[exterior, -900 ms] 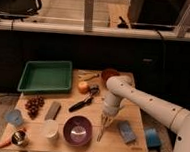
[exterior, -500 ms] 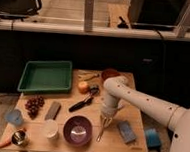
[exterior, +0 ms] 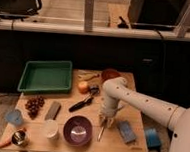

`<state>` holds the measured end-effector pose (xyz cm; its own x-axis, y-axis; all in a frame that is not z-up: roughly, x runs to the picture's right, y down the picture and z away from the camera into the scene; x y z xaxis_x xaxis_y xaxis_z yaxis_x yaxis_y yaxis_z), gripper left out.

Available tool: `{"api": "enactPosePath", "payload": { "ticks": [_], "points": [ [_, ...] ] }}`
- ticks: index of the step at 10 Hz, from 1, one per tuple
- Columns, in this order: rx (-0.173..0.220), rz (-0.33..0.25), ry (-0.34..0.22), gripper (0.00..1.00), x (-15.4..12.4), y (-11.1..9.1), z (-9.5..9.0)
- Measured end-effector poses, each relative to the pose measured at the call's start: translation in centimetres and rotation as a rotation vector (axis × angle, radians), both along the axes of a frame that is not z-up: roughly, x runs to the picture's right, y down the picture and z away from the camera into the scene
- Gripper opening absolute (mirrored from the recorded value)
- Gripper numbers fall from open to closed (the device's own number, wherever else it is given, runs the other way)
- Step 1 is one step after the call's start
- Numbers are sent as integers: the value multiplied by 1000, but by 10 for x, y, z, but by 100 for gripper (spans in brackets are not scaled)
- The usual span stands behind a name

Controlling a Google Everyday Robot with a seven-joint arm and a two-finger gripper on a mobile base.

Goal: Place fork in table surface

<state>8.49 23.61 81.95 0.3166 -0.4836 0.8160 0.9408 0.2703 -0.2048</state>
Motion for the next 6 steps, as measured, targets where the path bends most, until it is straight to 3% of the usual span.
{"api": "enactPosePath", "payload": {
  "ticks": [3,6],
  "points": [
    [66,33,8,76,3,-14,-7],
    [144,76,59,76,6,-31,-14]
  ]
}}
